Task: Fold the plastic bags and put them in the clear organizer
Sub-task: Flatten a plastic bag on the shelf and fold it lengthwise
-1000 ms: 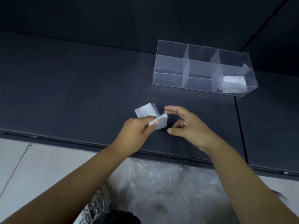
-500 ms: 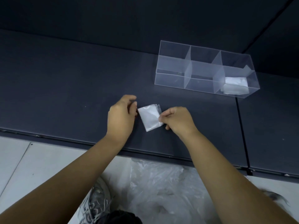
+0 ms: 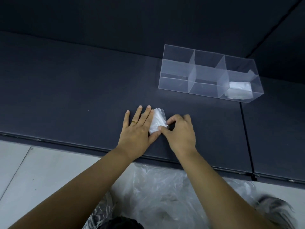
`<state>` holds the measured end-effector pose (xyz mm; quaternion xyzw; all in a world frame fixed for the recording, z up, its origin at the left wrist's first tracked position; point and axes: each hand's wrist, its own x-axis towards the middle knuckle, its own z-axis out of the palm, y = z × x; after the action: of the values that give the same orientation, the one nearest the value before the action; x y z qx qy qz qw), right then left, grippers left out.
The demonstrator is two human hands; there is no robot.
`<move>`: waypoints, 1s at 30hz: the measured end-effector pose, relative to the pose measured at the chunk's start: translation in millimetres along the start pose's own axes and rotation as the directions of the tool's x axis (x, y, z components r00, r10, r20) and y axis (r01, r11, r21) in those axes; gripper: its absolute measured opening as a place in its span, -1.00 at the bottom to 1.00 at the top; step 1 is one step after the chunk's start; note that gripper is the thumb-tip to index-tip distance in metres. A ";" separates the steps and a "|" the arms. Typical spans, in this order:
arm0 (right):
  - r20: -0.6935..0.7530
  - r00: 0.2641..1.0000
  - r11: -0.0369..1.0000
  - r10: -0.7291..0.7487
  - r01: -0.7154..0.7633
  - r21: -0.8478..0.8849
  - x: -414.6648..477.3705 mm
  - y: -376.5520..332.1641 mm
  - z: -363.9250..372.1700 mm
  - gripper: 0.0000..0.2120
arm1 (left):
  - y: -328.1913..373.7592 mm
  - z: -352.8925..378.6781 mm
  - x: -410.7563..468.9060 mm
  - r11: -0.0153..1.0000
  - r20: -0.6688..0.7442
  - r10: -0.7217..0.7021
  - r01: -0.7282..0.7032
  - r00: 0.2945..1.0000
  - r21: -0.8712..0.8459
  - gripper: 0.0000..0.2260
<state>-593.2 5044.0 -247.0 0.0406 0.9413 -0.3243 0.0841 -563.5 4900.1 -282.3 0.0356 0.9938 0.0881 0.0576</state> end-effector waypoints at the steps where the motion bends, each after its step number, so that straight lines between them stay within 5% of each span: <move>1: -0.031 0.999 1.000 -0.011 0.010 -0.021 -1.9 0.2 1.5 -0.80 | 0.6 -0.8 -0.4 1.000 0.007 -0.013 0.013 1.000 0.015 -0.25; 7: -0.070 0.997 0.999 -0.030 0.029 -0.013 -2.8 -7.2 4.2 -0.93 | 8.3 -2.7 -8.0 0.991 0.024 -0.125 0.124 0.992 0.043 -0.17; 11: 0.014 0.995 0.929 0.097 -0.096 0.357 -0.2 -12.5 0.8 -0.91 | 21.7 -4.7 -16.1 0.983 0.052 -0.184 0.184 0.982 -0.011 -0.21; 13: 0.080 0.990 0.862 0.118 -0.142 0.486 1.3 -12.7 -5.5 -0.81 | 20.5 -14.9 -14.8 0.955 0.077 -0.190 0.202 0.979 -0.217 -0.28; 15: 0.120 0.992 0.868 0.038 -0.093 0.489 3.5 -9.4 -19.9 -0.77 | 14.5 -30.1 -9.2 0.805 0.075 -0.220 0.225 0.973 -0.550 -0.32; 17: 0.222 0.968 0.868 -0.116 -0.010 0.497 5.3 -3.6 -41.7 -0.76 | 11.2 -50.7 -3.4 0.542 0.183 -0.167 0.246 0.969 -0.803 -0.23; 19: 0.310 0.918 0.862 -0.249 0.065 0.502 7.2 3.5 -67.6 -0.75 | 15.8 -66.9 3.8 0.364 0.304 0.003 0.282 0.953 -0.888 -0.25; 21: 0.331 0.903 0.863 -0.274 0.079 0.500 10.1 11.1 -90.5 -0.74 | 26.1 -74.7 13.0 0.237 0.331 0.159 0.290 0.930 -0.927 -0.49; 24: 0.345 0.925 0.837 -0.158 -0.060 0.544 16.9 27.6 -120.5 -0.78 | 52.3 -81.9 32.3 0.119 0.296 0.138 0.280 0.945 -0.952 -0.69; 27: 0.341 0.939 0.826 -0.030 -0.169 0.538 31.8 46.0 -145.7 -0.95 | 75.1 -88.0 56.6 0.105 0.231 0.004 0.230 0.973 -0.968 -0.83; 30: 0.093 0.991 0.832 0.101 -0.136 0.538 70.3 71.3 -179.6 -0.95 | 83.7 -92.5 83.7 0.240 0.082 -0.113 0.107 0.990 -0.965 -0.96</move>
<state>-676.6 5212.4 -163.8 0.1112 0.8036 -0.5728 0.1173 -652.6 4973.3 -185.9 -0.0770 0.7313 0.6740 0.0709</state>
